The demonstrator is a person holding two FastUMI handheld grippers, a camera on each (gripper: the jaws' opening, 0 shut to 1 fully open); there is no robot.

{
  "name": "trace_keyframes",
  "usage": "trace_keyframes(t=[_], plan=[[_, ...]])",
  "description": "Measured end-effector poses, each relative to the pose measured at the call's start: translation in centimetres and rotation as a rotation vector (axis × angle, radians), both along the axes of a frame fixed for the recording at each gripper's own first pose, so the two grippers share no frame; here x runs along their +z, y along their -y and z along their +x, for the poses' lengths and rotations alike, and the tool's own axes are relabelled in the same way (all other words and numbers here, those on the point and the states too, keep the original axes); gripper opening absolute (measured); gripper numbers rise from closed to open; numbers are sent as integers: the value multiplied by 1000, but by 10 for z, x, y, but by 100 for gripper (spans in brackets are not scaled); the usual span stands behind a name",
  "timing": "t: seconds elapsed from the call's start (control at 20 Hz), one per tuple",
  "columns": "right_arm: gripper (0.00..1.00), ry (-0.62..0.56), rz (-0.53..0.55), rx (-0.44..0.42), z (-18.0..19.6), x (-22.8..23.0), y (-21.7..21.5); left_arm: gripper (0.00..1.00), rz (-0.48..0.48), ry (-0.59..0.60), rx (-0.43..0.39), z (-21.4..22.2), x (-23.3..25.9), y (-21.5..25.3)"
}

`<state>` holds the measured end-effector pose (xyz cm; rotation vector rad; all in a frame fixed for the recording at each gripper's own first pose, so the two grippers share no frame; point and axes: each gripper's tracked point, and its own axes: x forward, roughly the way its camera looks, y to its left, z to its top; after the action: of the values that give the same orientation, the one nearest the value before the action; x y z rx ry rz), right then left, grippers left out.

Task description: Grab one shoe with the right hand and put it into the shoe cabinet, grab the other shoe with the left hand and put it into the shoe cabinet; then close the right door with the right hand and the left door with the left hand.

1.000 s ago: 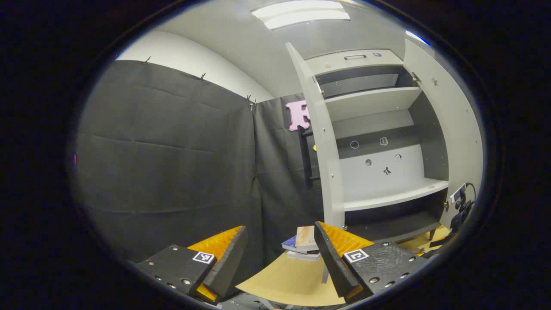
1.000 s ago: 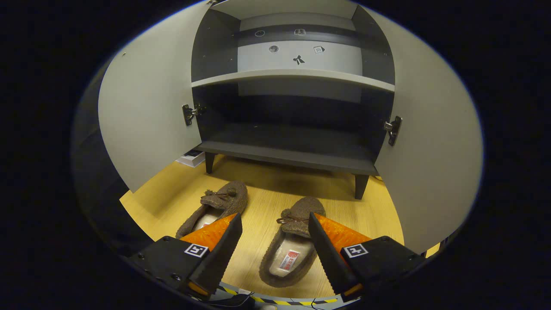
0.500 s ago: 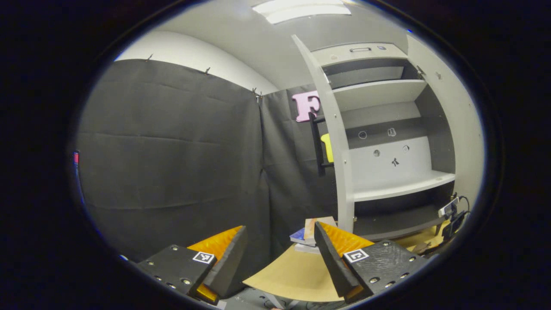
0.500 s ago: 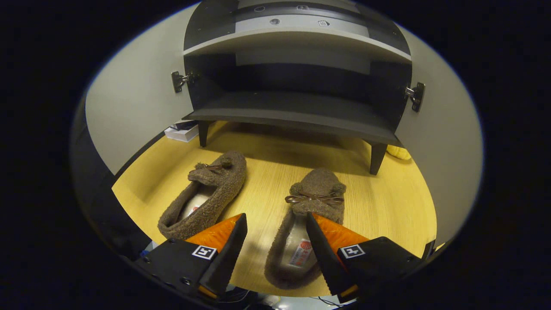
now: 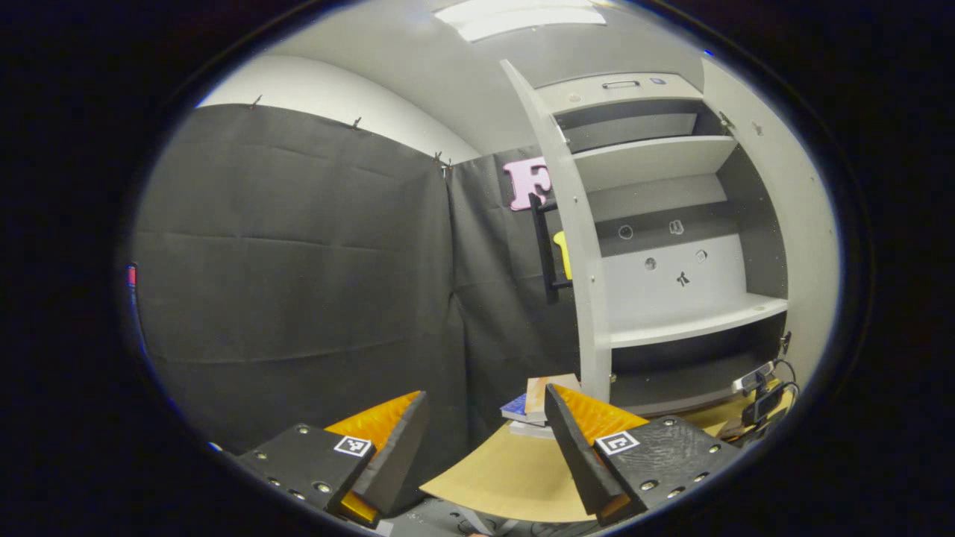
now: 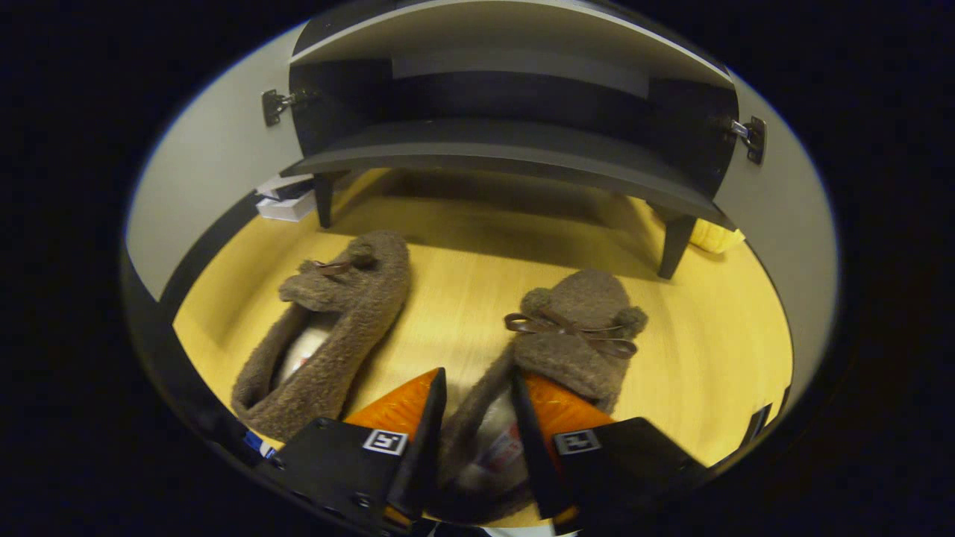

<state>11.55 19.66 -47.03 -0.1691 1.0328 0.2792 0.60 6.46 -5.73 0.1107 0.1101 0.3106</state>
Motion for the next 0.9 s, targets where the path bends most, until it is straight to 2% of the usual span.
trace_keyframes(t=[0.1, 0.15, 0.2, 0.25, 0.4, 0.5, 0.9], plan=[[29, 7, -13, 3, 1, 0, 4, 99, 7, 2, -4, 0, 1, 3], [20, 9, -10, -16, 1, 1, 7, 99, 7, 2, -9, 0, 0, 5], [4, 7, 8, -15, 0, 4, 6, 99, 6, 3, -13, 0, 1, 7], [2, 8, 17, -15, -2, 7, 8, 99, 5, 5, -16, 0, 2, 8], [4, 46, 24, 3, -3, 24, 18, 99, 1, 12, -33, -1, 5, 17], [4, 56, 38, 5, -5, 35, 23, 92, -2, 16, -47, 1, 7, 23], [4, 122, 106, -31, -3, 91, 47, 92, -17, 46, -155, 7, 17, 66]])
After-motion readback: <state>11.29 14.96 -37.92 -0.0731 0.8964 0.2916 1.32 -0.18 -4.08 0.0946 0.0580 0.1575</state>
